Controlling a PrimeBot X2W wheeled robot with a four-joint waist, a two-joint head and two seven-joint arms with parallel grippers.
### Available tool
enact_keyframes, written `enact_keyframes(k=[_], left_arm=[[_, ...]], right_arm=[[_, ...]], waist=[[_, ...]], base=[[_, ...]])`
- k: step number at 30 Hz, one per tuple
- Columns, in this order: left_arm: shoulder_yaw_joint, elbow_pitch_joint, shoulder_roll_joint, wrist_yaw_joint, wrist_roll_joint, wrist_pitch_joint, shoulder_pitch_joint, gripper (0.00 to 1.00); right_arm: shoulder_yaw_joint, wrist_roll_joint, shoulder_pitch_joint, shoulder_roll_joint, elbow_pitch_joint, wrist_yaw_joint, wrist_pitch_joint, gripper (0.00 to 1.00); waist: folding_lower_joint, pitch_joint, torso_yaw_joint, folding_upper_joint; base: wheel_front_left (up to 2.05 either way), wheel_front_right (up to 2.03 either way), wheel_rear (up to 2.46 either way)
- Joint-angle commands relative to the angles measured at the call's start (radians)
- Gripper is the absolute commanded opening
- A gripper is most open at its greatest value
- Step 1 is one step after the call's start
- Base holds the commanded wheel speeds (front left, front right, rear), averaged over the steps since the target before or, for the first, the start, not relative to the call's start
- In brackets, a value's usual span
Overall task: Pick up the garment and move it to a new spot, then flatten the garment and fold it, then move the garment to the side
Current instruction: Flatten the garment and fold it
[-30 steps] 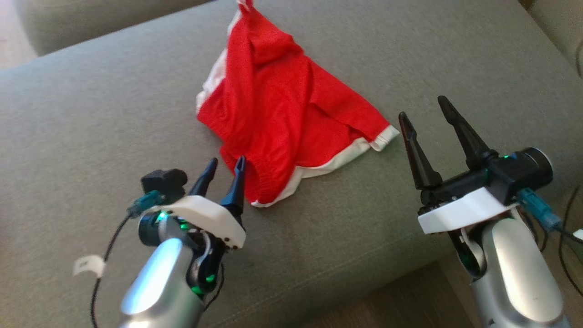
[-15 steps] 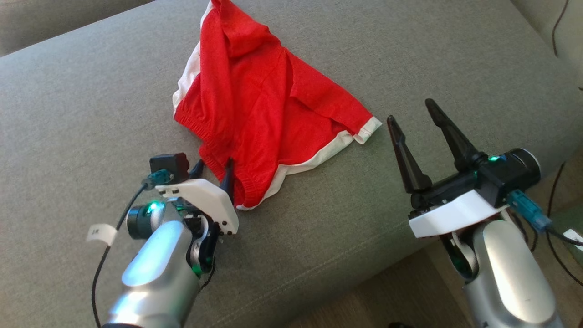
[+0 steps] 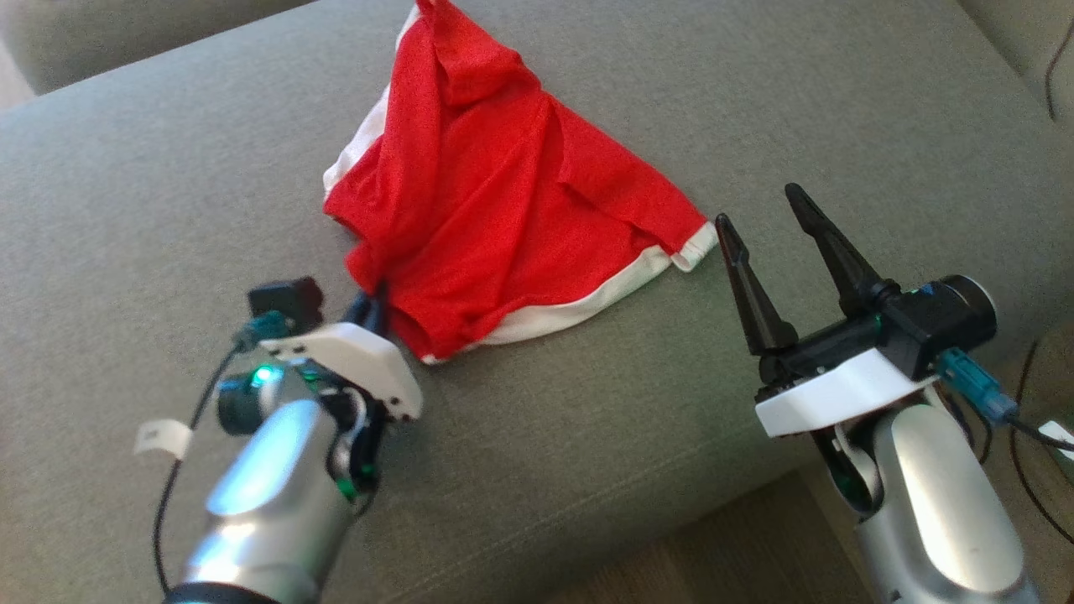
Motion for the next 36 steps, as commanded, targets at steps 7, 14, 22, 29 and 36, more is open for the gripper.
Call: enact_keyframes(k=[7, 14, 22, 29, 36], left_arm=[[0.048, -0.025, 0.120, 0.026, 0.038, -0.041, -0.049, 0.00], [0.009, -0.007, 0.159, 0.030, 0.074, -0.019, -0.032, 1.00], [0.004, -0.043, 0.161, 0.023, 0.070, -0.039, 0.014, 1.00], [0.072, -0.253, 0.191, 0.050, 0.073, -0.066, 0.151, 1.00], [0.174, -0.562, 0.175, 0.088, 0.152, -0.067, 0.395, 1.00]], right_arm=[[0.000, -0.006, -0.025, 0.007, 0.014, 0.000, -0.002, 1.00], [0.023, 0.006, -0.029, 0.007, 0.056, 0.000, 0.006, 1.00], [0.018, 0.002, -0.014, 0.007, 0.087, 0.000, 0.009, 1.00], [0.014, -0.010, 0.044, 0.007, 0.106, 0.000, 0.010, 1.00], [-0.009, -0.015, 0.114, 0.007, 0.136, 0.000, 0.021, 1.00]], waist=[[0.0000, -0.035, 0.064, 0.0000], [0.0000, -0.058, 0.092, 0.0000], [0.0000, -0.093, 0.140, 0.0000], [0.0000, -0.160, 0.208, 0.0000], [0.0000, -0.194, 0.266, 0.0000]], base=[[0.00, 0.00, 0.00], [0.00, 0.00, 0.00], [0.00, 0.00, 0.00], [0.00, 0.00, 0.00], [0.00, 0.00, 0.00]])
